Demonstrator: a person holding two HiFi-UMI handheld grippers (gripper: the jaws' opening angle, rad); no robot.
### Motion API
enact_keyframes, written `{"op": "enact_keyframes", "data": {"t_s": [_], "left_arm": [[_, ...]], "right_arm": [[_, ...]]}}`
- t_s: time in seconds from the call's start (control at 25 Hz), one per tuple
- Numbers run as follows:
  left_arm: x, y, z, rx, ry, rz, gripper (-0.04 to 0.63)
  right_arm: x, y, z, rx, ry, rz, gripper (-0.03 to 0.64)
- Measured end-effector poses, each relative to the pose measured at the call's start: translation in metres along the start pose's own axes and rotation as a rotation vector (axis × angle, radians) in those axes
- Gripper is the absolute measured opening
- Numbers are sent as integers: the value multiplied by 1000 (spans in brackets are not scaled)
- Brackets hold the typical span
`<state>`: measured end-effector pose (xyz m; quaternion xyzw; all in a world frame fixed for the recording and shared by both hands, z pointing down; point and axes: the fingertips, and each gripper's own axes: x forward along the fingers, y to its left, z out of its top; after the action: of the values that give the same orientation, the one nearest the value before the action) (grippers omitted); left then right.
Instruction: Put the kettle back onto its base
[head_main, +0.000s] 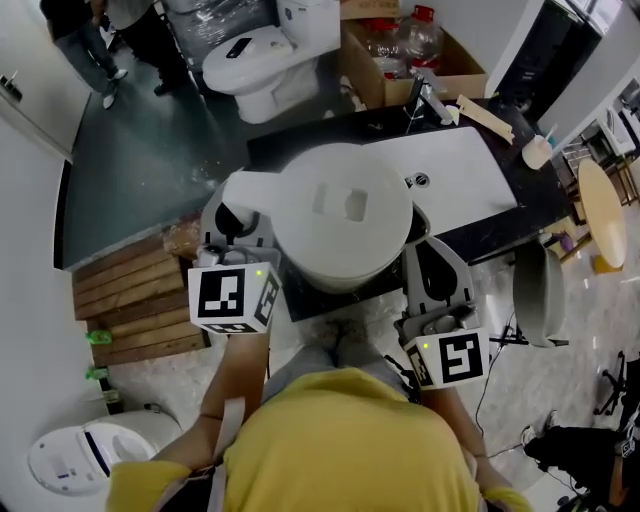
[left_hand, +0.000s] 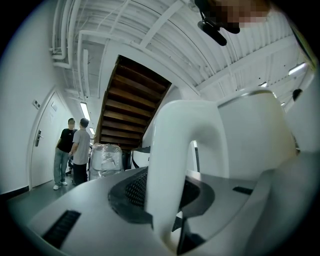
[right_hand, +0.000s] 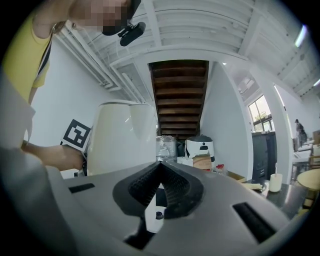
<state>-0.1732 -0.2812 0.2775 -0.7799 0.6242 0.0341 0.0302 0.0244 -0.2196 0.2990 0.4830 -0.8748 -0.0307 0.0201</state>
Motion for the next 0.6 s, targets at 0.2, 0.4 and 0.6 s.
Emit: {"op": "enact_keyframes", "data": {"t_s": [0.2, 0.4, 0.6], "left_arm": [[13, 3, -1, -5, 7, 19, 98], [27, 7, -3, -8, 1, 40, 98], [40, 9, -6, -9, -2, 50, 98]], "right_arm": [[14, -7, 1, -1, 6, 24, 15], [28, -12, 1, -7, -3, 49, 15], [41, -16, 3, -1, -15, 58, 15]]}}
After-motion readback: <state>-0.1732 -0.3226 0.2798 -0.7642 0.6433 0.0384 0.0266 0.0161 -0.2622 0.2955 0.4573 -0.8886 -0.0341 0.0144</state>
